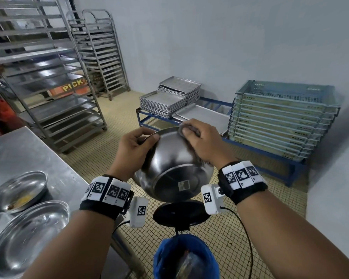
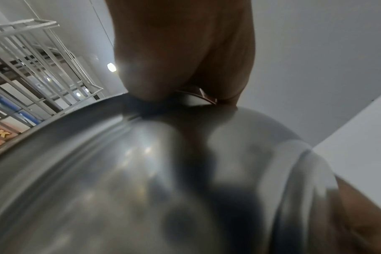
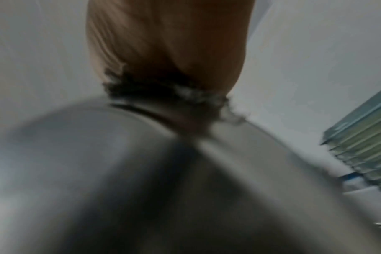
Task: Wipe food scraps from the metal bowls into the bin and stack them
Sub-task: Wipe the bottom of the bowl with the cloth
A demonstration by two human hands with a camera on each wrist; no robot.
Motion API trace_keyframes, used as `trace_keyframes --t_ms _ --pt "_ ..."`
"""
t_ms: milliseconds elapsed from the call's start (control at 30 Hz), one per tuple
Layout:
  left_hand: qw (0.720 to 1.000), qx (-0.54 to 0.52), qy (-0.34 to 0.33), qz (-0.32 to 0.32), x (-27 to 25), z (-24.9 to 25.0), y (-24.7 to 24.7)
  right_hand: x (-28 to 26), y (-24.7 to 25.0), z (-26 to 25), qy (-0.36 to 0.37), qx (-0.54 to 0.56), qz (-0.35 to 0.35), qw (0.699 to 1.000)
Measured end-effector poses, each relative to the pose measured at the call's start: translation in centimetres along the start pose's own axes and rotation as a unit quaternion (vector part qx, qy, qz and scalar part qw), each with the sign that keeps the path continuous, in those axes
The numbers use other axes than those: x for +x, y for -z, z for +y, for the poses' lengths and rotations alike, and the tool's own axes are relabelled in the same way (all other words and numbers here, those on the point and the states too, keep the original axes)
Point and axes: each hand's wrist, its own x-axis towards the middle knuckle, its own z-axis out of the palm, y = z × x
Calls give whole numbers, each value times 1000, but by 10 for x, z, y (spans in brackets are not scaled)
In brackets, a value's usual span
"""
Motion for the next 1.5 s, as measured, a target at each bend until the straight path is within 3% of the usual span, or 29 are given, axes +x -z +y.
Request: trace_keyframes --t_ms 67,200,300,500,700,767,867,933,1000,1133,1267,1333,1500 --pt "1000 -8 -1 0 -1 0 -2 5 -1 -5 35 -17 -11 999" --pt "995 -73 7 71 -2 -3 9 2 13 27 -85 100 40 990" --pt "993 -85 18 85 -3 -11 14 -1 14 40 -109 133 53 984" --pt "992 114 -44 -29 9 4 17 9 17 22 -67 68 34 995" --pt "974 186 -94 -90 18 24 5 10 11 -10 70 -82 -13 994" --pt "979 157 -107 -72 17 25 4 6 10 -8 72 -64 -4 995" --pt "990 108 -92 -14 15 21 10 -5 12 21 -38 54 36 997" --pt "993 92 -72 9 13 16 13 -8 8 30 -81 76 47 993" --pt "994 91 -61 4 12 12 10 -2 3 19 -64 55 34 996" --pt "993 92 -65 -23 8 14 -1 11 -3 -9 56 -33 4 998" --pt "996 60 -62 13 5 12 9 -1 1 28 -54 39 40 997" --pt "997 55 -55 20 3 8 11 -6 -2 32 -74 49 48 995" --pt "997 51 -49 3 -1 7 3 3 -8 -2 42 -14 31 999"
